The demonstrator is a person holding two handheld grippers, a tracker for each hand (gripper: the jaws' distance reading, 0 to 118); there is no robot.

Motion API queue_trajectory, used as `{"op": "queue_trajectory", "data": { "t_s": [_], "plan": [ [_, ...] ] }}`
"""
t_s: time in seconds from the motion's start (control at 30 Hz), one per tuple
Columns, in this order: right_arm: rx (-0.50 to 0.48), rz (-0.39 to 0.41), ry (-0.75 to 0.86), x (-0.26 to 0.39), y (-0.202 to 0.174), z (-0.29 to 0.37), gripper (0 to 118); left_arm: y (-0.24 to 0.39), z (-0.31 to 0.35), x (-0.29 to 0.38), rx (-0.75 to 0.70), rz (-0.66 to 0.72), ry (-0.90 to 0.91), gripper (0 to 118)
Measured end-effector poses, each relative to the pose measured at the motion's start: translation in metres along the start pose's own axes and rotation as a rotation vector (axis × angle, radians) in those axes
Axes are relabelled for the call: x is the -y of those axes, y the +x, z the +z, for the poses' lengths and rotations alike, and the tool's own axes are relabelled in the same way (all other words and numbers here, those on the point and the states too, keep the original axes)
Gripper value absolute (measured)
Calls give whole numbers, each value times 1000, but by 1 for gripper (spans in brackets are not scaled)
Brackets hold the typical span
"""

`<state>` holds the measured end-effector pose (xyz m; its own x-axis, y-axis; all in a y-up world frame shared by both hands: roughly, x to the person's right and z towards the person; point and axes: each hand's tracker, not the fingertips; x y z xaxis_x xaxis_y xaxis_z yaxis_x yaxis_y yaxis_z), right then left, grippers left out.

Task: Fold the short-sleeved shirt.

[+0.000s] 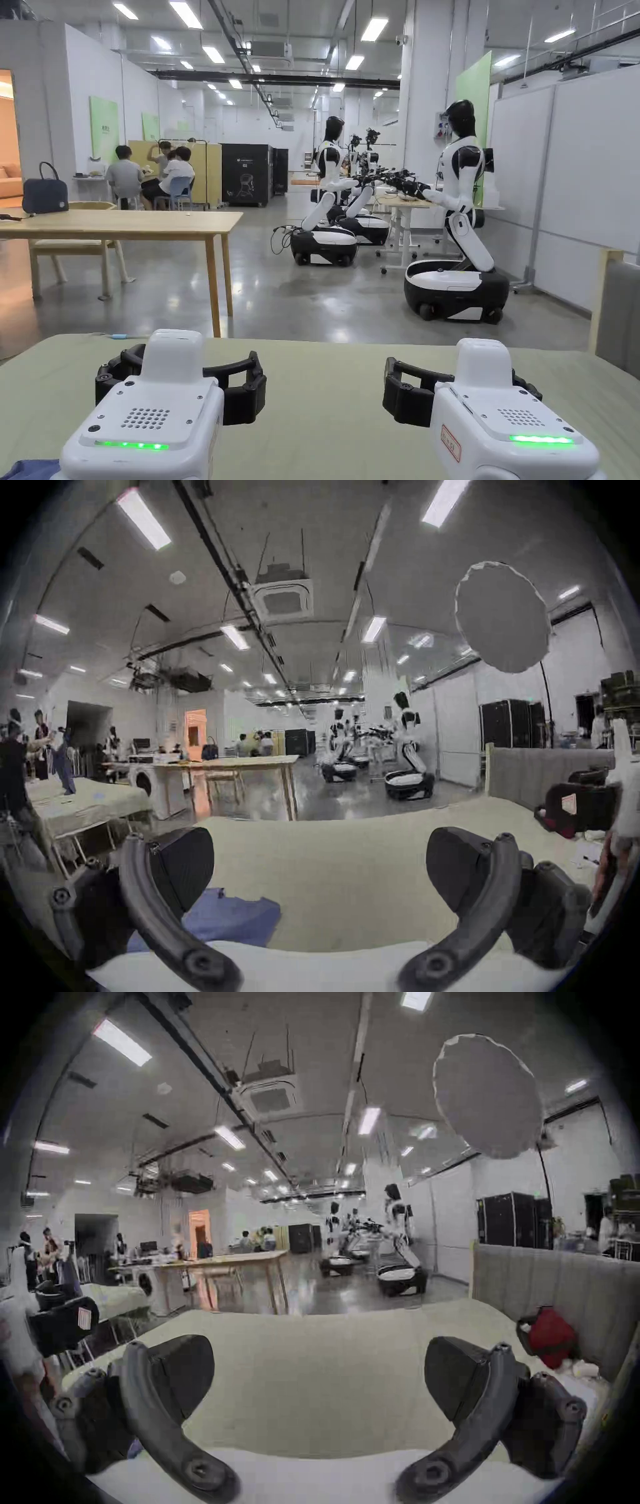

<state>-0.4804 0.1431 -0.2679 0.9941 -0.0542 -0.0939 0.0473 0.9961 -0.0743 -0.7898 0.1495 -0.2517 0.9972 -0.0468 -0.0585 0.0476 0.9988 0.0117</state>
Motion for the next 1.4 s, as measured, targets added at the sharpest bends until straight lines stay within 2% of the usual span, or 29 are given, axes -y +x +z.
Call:
{"op": "queue_trajectory", "data": {
  "t_s": [0.17, 0.4, 0.87, 1.17, 1.2, 1.23, 1.27, 1.3, 1.4],
  "plan": [
    [37, 76, -1, 2, -7, 1, 118, -3, -1, 1, 2, 13, -9, 118],
    [27, 41, -9, 5, -2, 0, 118, 16, 5, 4, 12, 17, -21, 118],
    [37, 58, 5, 1, -2, 4, 118, 26, 5, 0, 38, -10, -17, 118],
    [21, 50, 4, 2, -2, 9, 118, 19, 14, 0, 67, 33, -3, 118],
    [89, 79, -1, 1, -6, 7, 105, 18, 15, 0, 73, 38, -3, 114],
    [127, 95, 13, 1, -7, 7, 48, 20, 12, -1, 51, 34, -26, 89],
    [86, 78, 15, 0, -2, 9, 0, 20, 11, 1, 3, 48, -17, 34],
    [31, 27, 4, -4, 4, 10, 0, 19, 11, 1, 41, 42, -6, 0],
    [72, 50, 21, -3, 4, 11, 0, 20, 10, 0, 37, 25, -2, 0]
  ]
}}
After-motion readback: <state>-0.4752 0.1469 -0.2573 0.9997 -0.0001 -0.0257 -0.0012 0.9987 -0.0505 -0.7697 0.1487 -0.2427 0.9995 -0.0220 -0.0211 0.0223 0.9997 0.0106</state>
